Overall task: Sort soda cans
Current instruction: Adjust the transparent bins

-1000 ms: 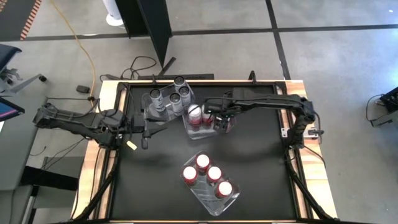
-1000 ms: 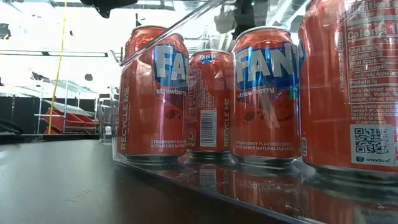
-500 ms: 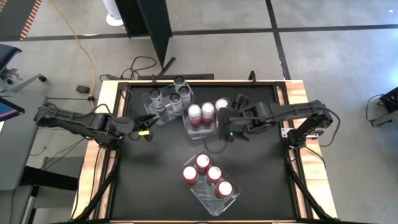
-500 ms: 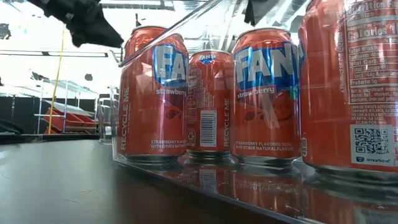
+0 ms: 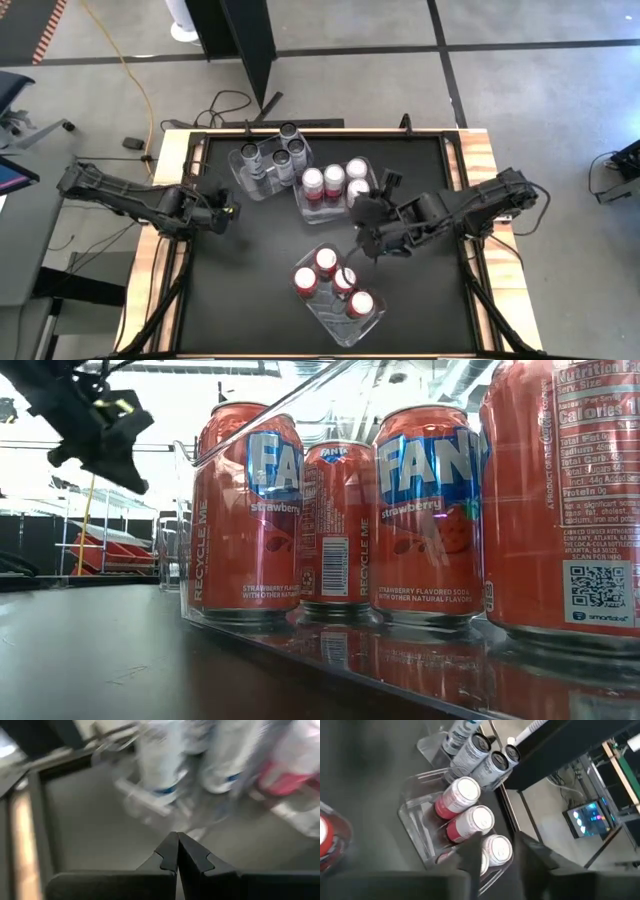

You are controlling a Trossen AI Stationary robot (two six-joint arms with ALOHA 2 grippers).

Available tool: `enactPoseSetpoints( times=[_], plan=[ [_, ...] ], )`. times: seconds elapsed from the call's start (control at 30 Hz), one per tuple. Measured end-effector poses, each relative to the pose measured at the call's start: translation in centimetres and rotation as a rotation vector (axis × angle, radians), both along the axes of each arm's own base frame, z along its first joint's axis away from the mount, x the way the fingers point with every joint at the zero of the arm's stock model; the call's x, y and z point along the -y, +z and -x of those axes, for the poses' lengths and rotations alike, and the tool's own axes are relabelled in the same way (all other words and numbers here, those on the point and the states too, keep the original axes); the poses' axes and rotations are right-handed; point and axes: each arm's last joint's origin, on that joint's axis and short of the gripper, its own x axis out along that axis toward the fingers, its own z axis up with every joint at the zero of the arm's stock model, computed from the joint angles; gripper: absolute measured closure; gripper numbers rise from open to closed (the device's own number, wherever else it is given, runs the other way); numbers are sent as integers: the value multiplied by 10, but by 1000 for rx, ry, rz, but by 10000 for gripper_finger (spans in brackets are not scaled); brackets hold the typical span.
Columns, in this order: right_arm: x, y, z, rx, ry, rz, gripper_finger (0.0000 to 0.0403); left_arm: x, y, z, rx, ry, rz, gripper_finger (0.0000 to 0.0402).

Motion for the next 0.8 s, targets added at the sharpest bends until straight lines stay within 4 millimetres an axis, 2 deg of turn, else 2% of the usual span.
enactPoseSetpoints(
  times=[0.13, 0.2, 0.33, 0.47, 0.6, 0.8],
  plan=[
    [-7, 1, 0, 25, 12, 12, 376, -4, -5, 10, -70, 84, 47, 401],
    [-9, 2, 0, 48, 6, 26, 393, -4, -7, 11, -91, 97, 49, 401],
    [-10, -8, -3, 95, -40, 38, 394, -4, -10, 5, -126, 77, 41, 401],
    [-9, -31, -4, 115, -105, 8, 399, -7, -18, 0, -207, 70, 32, 401],
    [-9, -56, -2, 155, -195, -17, 401, -11, -39, -2, -219, 43, 53, 401],
    [-4, -92, 6, 339, -396, -60, 402, -18, -70, 3, -196, 50, 73, 401]
  ],
)
